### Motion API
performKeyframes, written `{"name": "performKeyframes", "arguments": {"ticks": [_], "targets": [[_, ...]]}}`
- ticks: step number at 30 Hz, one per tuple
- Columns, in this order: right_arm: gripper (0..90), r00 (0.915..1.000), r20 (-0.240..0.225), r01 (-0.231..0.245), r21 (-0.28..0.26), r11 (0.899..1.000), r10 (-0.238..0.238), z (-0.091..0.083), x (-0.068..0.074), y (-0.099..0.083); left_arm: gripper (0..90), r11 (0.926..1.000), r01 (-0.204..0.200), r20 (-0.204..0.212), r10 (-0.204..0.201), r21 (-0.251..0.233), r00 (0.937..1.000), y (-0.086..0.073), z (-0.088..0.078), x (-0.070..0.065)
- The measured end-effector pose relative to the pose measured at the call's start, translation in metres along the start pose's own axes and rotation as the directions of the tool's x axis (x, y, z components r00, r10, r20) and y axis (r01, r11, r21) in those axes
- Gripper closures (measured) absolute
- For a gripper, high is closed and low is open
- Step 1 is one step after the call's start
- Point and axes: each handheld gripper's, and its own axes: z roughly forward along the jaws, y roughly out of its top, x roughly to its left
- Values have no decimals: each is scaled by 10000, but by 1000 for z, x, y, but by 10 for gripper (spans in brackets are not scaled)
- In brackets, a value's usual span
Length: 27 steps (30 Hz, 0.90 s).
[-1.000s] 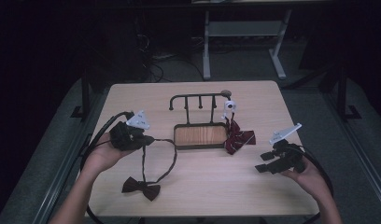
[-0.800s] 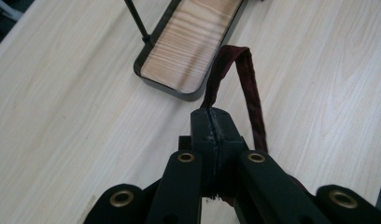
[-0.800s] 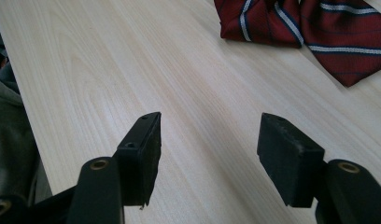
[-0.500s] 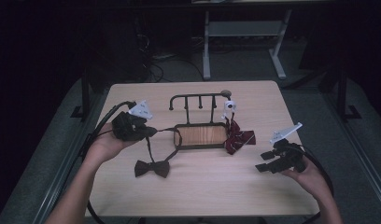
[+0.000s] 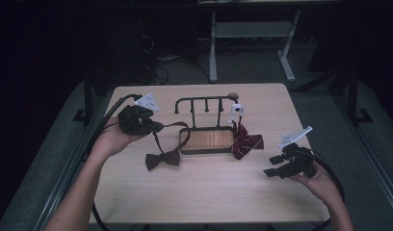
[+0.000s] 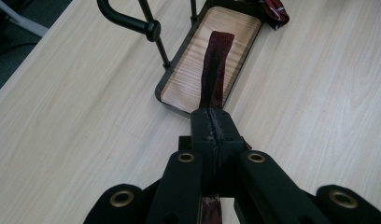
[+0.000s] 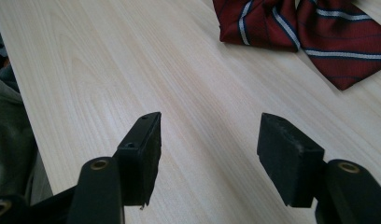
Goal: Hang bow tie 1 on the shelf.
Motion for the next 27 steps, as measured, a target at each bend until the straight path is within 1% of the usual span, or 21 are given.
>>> {"name": "performKeyframes", "arguments": {"ticks": [9,16,19,27], "targets": [[399,10000,36,-32,-44,10000,33,-2,1,-1,899,10000,-87,-132,87,45,9999,11,-3,5],[399,10000,20,-49,-44,10000,49,-4,1,-1,899,9999,-36,-248,39,106,9997,15,-6,10],[401,10000,21,-34,-55,10000,34,-4,1,-2,899,9998,-114,-279,119,163,9995,17,-7,11],[401,10000,4,-41,-70,10000,41,-4,1,-2,899,9999,46,-411,-40,147,9991,20,-10,18]]}}
